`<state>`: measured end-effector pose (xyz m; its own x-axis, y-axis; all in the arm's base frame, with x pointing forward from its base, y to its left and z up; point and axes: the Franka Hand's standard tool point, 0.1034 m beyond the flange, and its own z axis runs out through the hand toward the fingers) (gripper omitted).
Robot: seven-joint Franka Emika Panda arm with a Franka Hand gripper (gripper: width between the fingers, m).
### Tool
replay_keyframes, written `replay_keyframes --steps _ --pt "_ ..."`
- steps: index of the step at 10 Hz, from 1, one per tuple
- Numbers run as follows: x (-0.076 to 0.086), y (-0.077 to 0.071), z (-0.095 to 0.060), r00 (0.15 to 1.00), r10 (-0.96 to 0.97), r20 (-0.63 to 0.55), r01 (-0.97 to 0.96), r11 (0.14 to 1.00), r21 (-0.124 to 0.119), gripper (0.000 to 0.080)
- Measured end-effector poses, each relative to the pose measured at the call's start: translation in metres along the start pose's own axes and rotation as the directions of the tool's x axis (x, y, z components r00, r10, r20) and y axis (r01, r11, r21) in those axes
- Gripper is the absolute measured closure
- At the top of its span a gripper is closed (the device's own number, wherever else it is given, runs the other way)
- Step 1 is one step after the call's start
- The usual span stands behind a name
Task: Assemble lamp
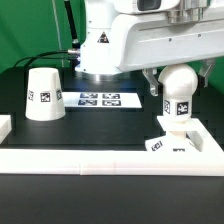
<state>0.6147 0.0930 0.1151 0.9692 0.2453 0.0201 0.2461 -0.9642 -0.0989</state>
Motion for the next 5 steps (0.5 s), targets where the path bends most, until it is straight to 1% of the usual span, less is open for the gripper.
replay_keyframes --steps 1,4,5 --pt "0.0000 0.0000 0.0000 1.000 0.000 0.000 0.000 1.000 0.000 0.0222" --pt "0.0000 0.0000 0.0000 1.000 0.021 0.000 -0.021 1.000 0.000 0.0222" --pt "0.0001 0.0000 0.0002 0.998 0.057 -0.001 -0.057 0.998 0.001 0.0222"
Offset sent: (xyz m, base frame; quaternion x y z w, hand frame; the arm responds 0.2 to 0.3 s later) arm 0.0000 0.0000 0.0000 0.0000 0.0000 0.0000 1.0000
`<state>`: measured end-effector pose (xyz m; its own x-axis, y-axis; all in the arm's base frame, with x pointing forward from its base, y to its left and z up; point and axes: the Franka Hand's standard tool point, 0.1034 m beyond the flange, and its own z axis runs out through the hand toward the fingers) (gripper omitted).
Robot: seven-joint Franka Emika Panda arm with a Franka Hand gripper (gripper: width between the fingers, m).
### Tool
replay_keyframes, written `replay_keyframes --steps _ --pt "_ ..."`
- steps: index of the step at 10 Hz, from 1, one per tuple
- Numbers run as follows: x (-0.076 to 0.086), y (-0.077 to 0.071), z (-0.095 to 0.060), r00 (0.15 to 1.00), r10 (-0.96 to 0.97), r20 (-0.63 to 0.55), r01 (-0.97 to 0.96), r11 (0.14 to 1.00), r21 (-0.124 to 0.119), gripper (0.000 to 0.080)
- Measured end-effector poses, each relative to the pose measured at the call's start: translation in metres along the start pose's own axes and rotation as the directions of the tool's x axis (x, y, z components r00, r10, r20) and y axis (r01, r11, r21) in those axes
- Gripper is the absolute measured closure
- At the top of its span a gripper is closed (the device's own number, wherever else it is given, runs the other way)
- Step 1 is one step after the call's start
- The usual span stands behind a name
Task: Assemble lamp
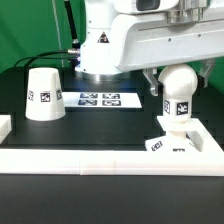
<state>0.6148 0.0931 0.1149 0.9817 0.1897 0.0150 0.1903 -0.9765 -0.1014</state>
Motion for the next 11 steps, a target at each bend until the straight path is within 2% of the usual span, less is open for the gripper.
replay_keyframes --steps 2,5,7,11 --pt "0.0006 -0.0021 0.0004 0.973 0.231 -0.004 -0.231 0.973 0.008 0.0222" --pt "0.0002 -0.0011 0.0005 0.847 0.531 0.001 -0.531 0.847 0.011 0.0220" --pt "-0.0006 -0.0016 0.0016 0.696 0.718 0.008 -0.718 0.696 0.009 0.0220" --pt "-0.0029 -0.0071 0.0029 0.389 0.920 0.041 -0.921 0.389 -0.002 0.0220"
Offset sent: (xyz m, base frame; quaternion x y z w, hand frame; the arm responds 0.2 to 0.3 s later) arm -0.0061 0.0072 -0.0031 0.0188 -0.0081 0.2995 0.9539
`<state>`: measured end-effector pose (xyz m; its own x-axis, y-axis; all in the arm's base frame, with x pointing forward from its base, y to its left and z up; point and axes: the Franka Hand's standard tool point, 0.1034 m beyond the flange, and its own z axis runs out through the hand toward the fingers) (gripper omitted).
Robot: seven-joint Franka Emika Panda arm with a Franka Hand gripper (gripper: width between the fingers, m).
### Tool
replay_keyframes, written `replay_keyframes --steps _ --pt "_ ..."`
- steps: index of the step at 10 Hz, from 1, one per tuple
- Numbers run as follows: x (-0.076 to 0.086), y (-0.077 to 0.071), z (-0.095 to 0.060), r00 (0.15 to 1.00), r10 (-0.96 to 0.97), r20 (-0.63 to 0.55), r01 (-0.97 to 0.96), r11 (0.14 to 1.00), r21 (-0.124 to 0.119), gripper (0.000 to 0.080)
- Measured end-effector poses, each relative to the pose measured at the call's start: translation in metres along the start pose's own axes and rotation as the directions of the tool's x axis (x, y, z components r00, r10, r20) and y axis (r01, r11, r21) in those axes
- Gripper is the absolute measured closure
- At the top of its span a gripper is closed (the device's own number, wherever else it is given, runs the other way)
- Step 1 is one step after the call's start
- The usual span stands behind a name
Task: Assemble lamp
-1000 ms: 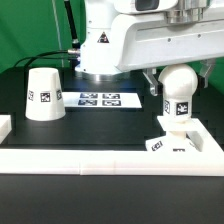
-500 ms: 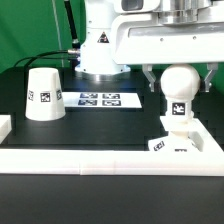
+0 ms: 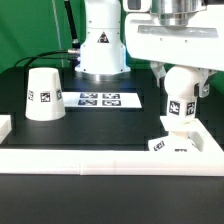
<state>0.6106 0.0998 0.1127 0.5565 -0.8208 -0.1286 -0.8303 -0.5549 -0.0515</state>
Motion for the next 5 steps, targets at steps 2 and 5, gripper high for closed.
replay_keyframes --steps 2,5 --pt "-0.0010 -0.0007 0.0006 0.981 0.196 0.007 -0.196 0.981 -0.005 0.0220" --pt "-0.0011 -0.0011 0.0007 0.965 0.263 0.015 -0.263 0.965 -0.001 0.0220"
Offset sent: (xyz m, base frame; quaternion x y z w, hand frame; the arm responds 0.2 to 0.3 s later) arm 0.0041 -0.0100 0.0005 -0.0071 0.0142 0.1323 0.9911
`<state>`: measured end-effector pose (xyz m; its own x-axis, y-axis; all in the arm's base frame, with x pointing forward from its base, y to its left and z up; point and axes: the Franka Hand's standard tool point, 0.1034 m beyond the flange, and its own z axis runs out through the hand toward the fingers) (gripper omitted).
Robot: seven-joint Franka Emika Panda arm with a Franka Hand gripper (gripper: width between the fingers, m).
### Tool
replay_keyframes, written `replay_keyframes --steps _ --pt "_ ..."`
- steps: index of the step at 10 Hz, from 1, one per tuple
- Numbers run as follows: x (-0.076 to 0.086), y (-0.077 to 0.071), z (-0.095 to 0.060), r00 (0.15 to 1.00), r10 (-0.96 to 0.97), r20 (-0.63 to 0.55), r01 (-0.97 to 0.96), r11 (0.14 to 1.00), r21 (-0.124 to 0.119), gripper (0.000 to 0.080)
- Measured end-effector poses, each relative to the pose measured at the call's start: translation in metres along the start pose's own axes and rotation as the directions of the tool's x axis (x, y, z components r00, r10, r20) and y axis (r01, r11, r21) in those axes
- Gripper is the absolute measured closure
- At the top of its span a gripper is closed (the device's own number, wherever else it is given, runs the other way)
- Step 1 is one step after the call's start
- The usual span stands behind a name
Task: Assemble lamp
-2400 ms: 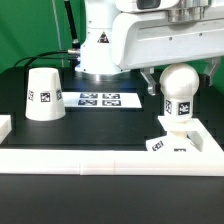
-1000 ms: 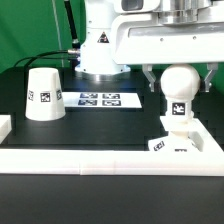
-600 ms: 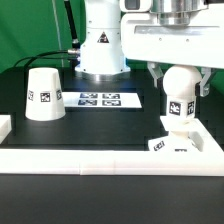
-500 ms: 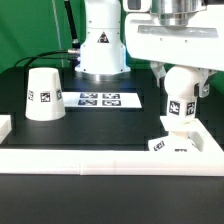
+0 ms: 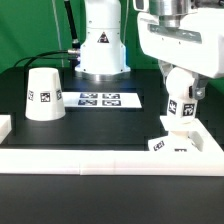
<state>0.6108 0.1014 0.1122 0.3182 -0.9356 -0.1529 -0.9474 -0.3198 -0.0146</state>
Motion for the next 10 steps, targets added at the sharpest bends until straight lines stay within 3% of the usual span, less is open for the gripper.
replay_keyframes --steps 1,3,5,10 --pt "-0.0001 0.0001 0.0002 1.000 -0.003 0.000 0.003 1.000 0.000 0.0130" --pt "-0.0003 0.0001 0.0004 0.999 -0.053 0.000 0.053 0.999 -0.001 0.0107" --pt "-0.0018 0.0017 0.0018 0.974 -0.226 -0.001 0.226 0.974 -0.008 0.0101" --pt "0.0008 0.0025 0.0017 0.796 -0.606 0.004 0.606 0.795 -0.010 0.0101"
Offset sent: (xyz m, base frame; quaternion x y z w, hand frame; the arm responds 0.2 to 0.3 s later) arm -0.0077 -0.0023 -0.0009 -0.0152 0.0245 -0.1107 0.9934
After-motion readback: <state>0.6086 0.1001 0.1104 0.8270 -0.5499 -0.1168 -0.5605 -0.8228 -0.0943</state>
